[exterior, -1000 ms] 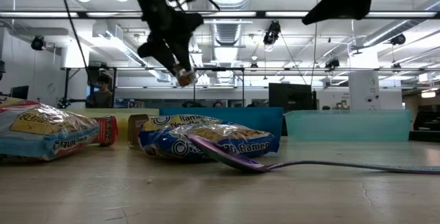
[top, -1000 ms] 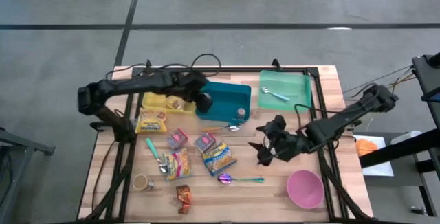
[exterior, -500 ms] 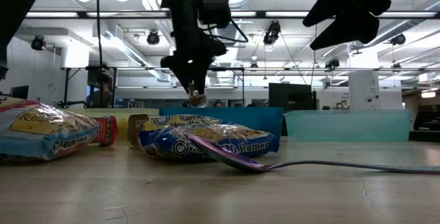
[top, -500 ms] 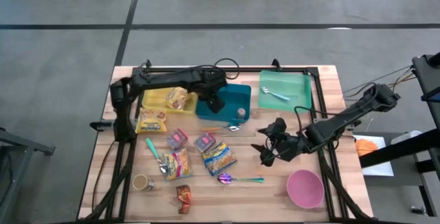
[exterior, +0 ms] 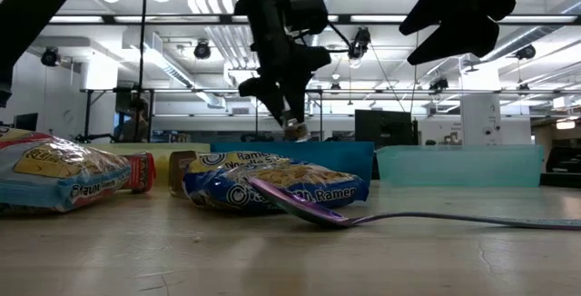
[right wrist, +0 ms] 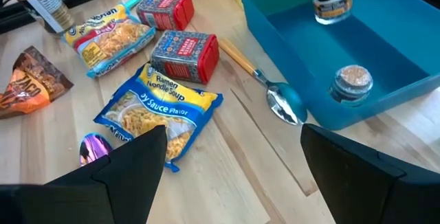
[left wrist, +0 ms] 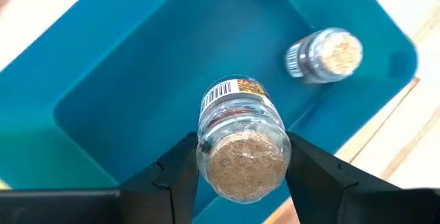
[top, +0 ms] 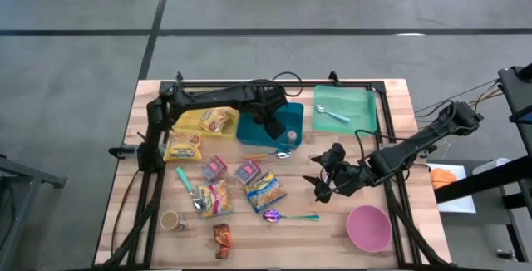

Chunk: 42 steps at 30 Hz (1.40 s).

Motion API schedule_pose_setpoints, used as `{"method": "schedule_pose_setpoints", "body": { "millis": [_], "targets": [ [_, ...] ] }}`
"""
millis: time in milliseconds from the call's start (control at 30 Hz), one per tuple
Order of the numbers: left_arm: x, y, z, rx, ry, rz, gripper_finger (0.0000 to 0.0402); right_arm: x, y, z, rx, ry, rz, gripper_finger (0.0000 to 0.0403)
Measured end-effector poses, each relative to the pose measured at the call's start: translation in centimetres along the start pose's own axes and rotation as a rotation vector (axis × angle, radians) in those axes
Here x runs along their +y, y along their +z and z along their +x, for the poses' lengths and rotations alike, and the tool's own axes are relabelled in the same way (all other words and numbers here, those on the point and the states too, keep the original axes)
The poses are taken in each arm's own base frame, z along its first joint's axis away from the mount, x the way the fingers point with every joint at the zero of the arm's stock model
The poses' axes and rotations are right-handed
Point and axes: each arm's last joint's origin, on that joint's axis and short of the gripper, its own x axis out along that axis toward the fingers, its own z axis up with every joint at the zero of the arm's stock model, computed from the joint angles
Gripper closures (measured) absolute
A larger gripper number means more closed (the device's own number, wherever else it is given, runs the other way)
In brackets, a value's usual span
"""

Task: Pick & Place Food Item
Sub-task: Put the brown seasoning bottle into the blue bin

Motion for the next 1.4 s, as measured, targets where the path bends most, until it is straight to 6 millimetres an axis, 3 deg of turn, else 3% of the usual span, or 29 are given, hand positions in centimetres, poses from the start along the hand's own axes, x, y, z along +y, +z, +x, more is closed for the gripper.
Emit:
{"method": "schedule_pose_setpoints", "body": {
  "millis": [267,600,1000,1400],
  "targets": [
    [-1.9,0.7,0.3,0.008,-0.022,0.028,0.0222,0.0,0.0,0.0,-0.002,0.002,0.003,0.0071],
    [-2.1,0.4,2.1,0.080,-0.035,0.036,0.0222,0.1,0.1,0.0,-0.005,0.005,0.002,0.0071],
    [-2.4,0.6,2.3,0.086,-0.095,0.082,0.0222,0.0,0.0,0.0,-0.004,0.004,-0.003,0.0071],
    [1.1,-1.5,1.8,0.313,0.192,0.059,0.0222,0.1,0.0,0.0,-0.003,0.007,-0.002,0.0071]
  ]
}}
